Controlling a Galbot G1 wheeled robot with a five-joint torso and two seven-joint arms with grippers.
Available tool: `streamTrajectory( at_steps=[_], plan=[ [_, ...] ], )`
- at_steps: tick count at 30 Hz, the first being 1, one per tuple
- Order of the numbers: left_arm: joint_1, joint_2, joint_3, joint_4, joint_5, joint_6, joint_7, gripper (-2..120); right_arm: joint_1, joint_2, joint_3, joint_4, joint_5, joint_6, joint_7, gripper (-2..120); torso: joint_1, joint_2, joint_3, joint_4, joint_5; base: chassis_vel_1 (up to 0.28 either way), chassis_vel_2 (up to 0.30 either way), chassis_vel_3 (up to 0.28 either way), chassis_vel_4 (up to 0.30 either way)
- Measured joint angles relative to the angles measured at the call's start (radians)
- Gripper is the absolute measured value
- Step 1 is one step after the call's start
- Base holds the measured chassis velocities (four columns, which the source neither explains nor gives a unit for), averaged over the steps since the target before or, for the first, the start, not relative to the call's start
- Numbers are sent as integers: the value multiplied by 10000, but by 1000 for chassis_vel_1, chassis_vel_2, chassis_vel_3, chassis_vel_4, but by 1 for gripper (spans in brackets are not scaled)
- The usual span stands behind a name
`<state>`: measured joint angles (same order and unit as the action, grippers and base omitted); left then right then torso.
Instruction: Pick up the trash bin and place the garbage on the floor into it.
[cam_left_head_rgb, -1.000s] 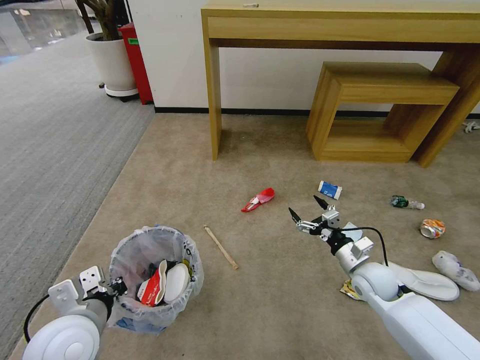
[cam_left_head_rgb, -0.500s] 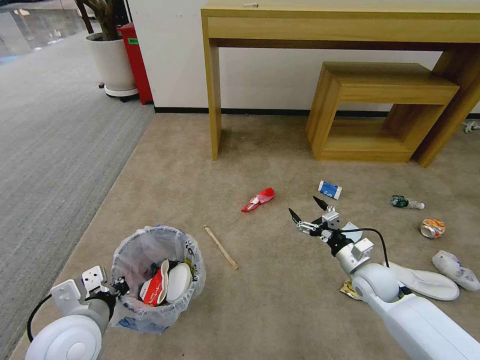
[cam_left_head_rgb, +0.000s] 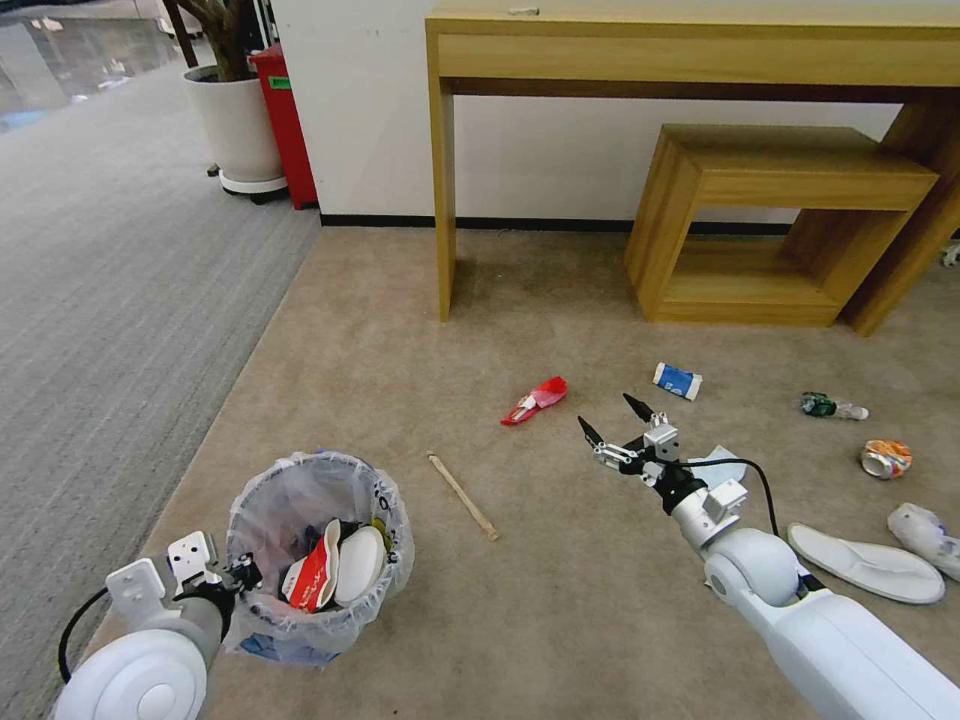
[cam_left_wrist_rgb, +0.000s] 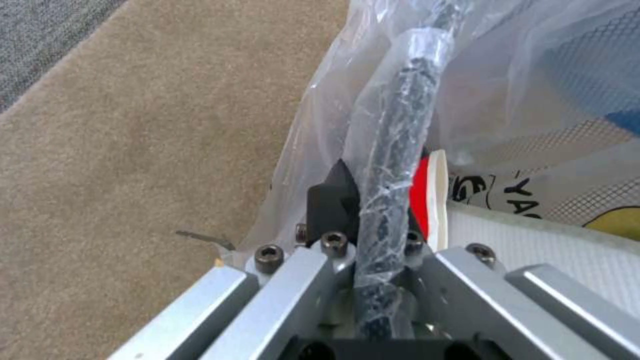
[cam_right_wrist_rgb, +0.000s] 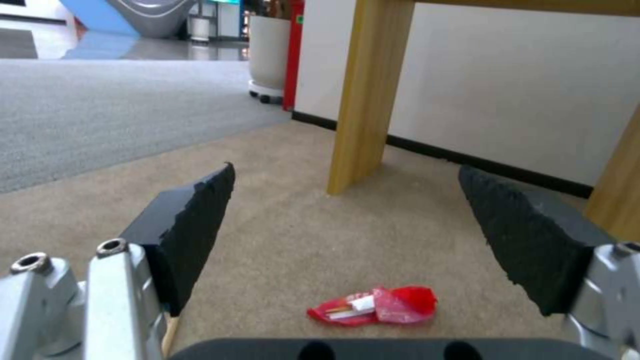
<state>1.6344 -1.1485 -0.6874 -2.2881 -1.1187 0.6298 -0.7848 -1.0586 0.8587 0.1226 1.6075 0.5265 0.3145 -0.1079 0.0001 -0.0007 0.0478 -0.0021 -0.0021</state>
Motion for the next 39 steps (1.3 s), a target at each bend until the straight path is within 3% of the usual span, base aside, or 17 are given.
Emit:
streamTrajectory(
  at_steps=[39],
  plan=[
    [110, 37, -63, -66, -20, -33, 82, 0, -262, 93, 209, 171, -261, -127, 37, 80, -1, 0, -1, 0, 3, -2, 26, 4, -28]
  ],
)
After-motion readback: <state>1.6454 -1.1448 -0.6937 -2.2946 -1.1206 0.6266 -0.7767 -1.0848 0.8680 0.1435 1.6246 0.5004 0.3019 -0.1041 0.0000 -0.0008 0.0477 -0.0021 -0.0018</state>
